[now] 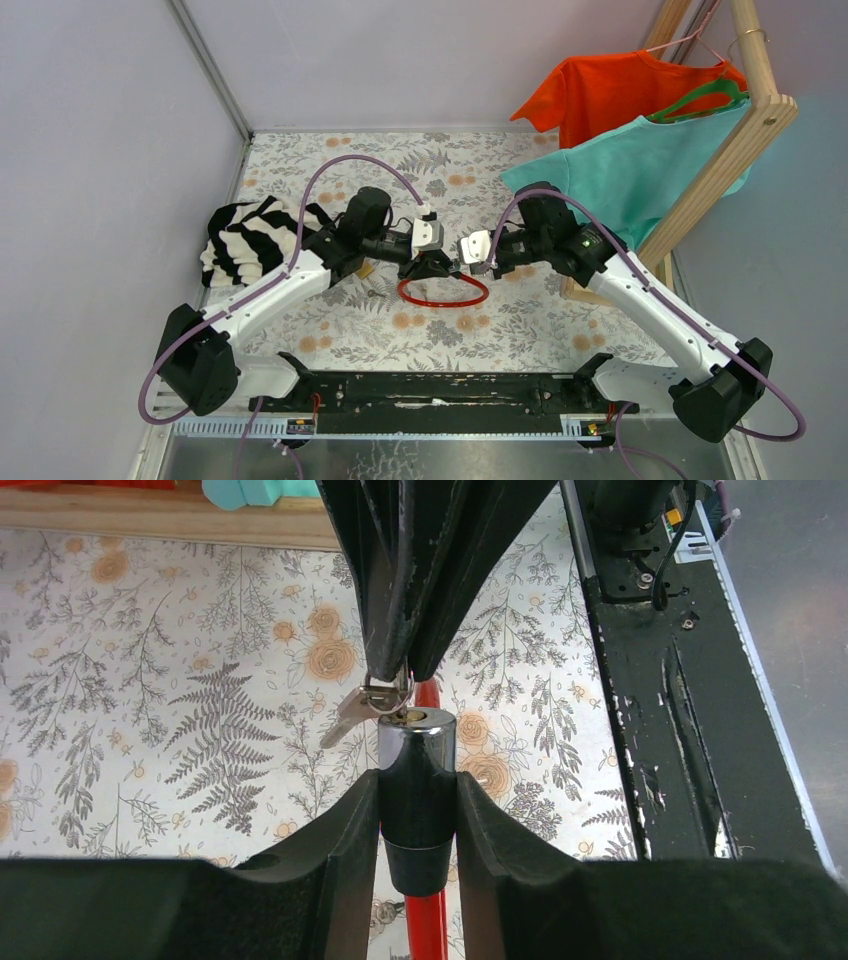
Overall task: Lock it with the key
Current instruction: Lock the lock, then place the key at the center of the board.
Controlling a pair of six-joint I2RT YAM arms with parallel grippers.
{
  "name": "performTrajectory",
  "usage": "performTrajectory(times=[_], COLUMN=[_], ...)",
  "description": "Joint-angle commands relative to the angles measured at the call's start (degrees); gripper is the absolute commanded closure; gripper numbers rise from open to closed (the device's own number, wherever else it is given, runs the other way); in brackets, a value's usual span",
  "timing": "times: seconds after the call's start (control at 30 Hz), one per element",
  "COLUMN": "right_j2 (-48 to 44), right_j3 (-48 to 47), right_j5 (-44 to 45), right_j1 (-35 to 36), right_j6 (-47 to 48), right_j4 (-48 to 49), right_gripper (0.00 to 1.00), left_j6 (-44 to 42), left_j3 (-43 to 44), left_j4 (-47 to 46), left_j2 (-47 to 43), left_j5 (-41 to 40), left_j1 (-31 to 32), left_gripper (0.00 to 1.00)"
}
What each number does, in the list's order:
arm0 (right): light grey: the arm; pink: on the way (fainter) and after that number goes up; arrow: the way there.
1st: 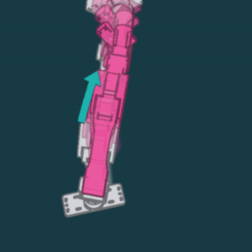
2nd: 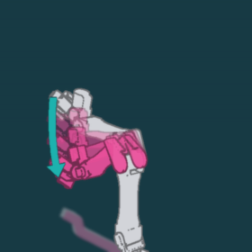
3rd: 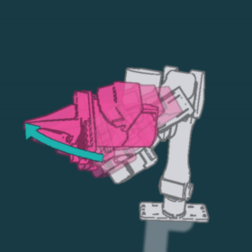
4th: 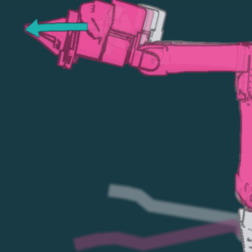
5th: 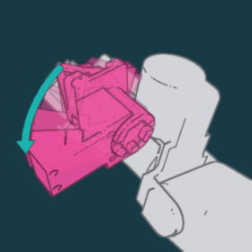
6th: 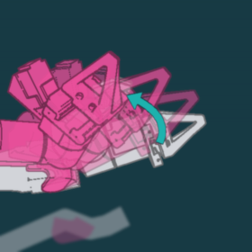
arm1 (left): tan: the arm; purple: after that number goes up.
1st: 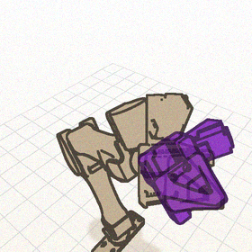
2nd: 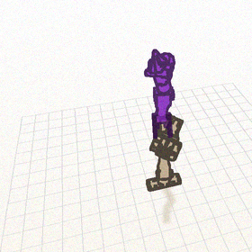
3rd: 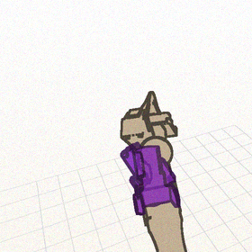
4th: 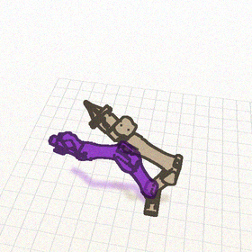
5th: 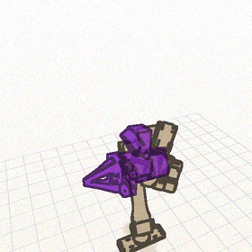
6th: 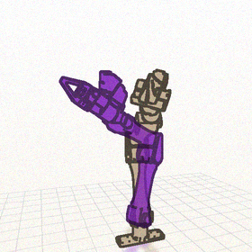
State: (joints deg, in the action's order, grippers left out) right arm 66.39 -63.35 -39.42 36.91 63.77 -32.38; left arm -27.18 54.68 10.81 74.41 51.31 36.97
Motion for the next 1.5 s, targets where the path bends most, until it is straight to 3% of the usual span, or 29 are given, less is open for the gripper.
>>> performTrajectory(times=[0.0, 0.77, 1.17, 1.23, 1.4, 1.47], right_j2=[-0.4, 0.1, -0.9, -1.5, -2.0, -2.5], right_j3=[-4.6, -11.0, -11.1, -9.8, -6.2, -4.5], right_j5=[10.9, 16.4, 11.0, 9.4, 6.7, 5.9], right_j1=[-1.1, -1.5, -2.7, -2.7, -2.7, -2.7], right_j6=[2.4, 1.5, -4.4, -7.7, -13.7, -14.9], right_j4=[-4.3, -13.1, -14.4, -12.7, -9.7, -8.0], right_gripper=[1.0, 1.0, 0.99, 0.94, 0.6, 0.54], left_j6=[-2.0, -3.0, -2.8, -2.7, -2.4, -2.5], left_j3=[-2.7, -3.9, -4.0, -4.0, -3.9, -3.9], left_j4=[5.3, 5.6, 5.2, 5.2, 5.1, 5.1], left_j2=[-0.9, -1.7, -2.0, -2.1, -2.4, -2.4], left_j5=[1.1, -1.0, -2.1, -2.1, -1.8, -1.8], left_j1=[0.0, 0.0, -0.1, -0.1, -0.1, 0.0], left_gripper=[1.0, 1.0, 1.0, 1.0, 1.0, 1.0])
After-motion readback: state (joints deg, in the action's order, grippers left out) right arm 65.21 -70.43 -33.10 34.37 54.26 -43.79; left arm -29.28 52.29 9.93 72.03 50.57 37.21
